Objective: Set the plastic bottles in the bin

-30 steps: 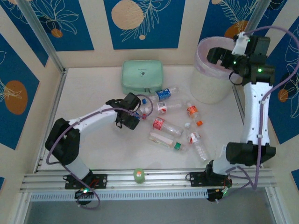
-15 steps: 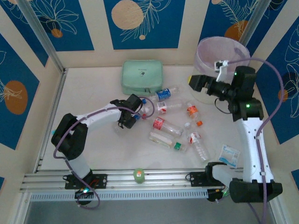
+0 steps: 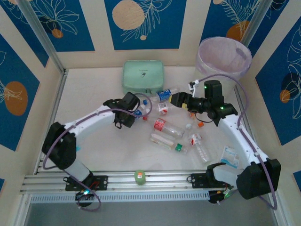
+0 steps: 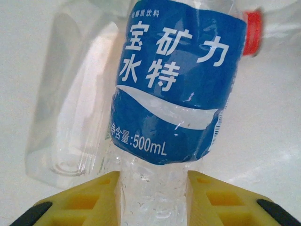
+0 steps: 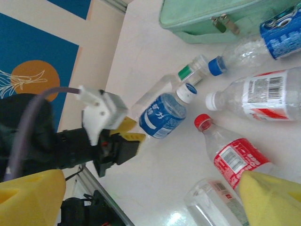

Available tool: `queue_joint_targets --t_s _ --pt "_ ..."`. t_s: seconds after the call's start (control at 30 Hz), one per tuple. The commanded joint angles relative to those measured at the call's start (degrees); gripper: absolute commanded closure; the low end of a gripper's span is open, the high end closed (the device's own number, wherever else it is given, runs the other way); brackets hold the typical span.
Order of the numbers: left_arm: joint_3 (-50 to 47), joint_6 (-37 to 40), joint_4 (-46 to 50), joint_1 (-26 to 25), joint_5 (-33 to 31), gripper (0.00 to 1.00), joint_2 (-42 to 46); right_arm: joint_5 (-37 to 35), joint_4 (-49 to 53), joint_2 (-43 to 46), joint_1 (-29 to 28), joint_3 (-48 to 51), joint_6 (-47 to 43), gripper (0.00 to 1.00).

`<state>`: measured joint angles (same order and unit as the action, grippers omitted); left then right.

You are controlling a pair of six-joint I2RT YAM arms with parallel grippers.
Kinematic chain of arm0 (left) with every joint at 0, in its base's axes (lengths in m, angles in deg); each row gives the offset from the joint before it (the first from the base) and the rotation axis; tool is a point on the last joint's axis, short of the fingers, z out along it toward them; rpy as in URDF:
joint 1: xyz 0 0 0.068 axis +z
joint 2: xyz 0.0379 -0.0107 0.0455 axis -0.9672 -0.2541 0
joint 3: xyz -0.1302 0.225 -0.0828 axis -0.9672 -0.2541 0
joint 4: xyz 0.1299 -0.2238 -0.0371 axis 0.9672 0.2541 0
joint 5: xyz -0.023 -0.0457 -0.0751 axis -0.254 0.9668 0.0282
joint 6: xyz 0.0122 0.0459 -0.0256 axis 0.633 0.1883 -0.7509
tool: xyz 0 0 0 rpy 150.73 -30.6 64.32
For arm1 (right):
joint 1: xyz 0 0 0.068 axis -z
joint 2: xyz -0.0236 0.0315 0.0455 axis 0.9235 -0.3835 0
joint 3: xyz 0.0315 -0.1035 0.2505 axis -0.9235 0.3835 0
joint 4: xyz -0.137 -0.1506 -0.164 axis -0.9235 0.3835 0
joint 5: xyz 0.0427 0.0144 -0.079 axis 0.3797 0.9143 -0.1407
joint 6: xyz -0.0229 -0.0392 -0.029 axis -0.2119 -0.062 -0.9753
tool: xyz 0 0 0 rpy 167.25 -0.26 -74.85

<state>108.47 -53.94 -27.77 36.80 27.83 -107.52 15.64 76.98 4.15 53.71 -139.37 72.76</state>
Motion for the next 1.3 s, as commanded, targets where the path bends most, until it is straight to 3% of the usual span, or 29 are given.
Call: queue_joint_targets --t_s 0.0,0.2,0.33,0.63,0.83,0.93,1.03,1.1,1.17,1.27 --pt "1.49 -2.30 1.65 0.46 3.57 0.65 3.73 0.93 -2.28 -2.78 -2.14 -2.32 1.17 0.08" --pt "0.33 -5.58 -1.66 0.50 7.48 0.65 9.60 5.07 -4.69 -6.15 -3.25 -3.49 1.64 0.14" --pt "1.59 -7.26 -4.89 0.57 14.40 0.63 12.30 10.65 -8.95 -10.79 -4.39 -3.88 3.03 0.15" --pt "3.03 -11.65 -14.55 0.61 25.91 0.62 11.91 11.45 -18.13 -19.77 -9.55 -7.11 6.38 0.00" --pt "0.90 -12.64 -14.38 0.69 21.04 0.62 10.31 7.07 -14.85 -22.67 -9.32 -7.28 8.08 0.01" --pt "-1.62 -14.26 -16.32 0.87 19.08 0.62 10.05 5.53 -12.73 -22.69 -9.25 -7.03 7.80 0.06" --pt "-1.59 -14.25 -12.21 1.08 18.64 0.58 9.69 1.46 -7.37 -20.68 -8.65 -7.43 4.90 0.10" --pt "-1.81 -13.42 -7.08 1.08 16.51 0.53 10.42 -1.06 -3.95 -18.75 -7.92 -7.82 2.78 0.11" --pt "-2.75 -13.80 -2.06 1.06 13.91 0.41 11.78 -3.01 -0.58 -17.01 -6.96 -8.30 0.88 0.11" --pt "-5.01 -19.08 6.20 1.00 11.40 0.24 15.00 -5.12 3.05 -15.43 -5.98 -8.71 -1.34 0.10"
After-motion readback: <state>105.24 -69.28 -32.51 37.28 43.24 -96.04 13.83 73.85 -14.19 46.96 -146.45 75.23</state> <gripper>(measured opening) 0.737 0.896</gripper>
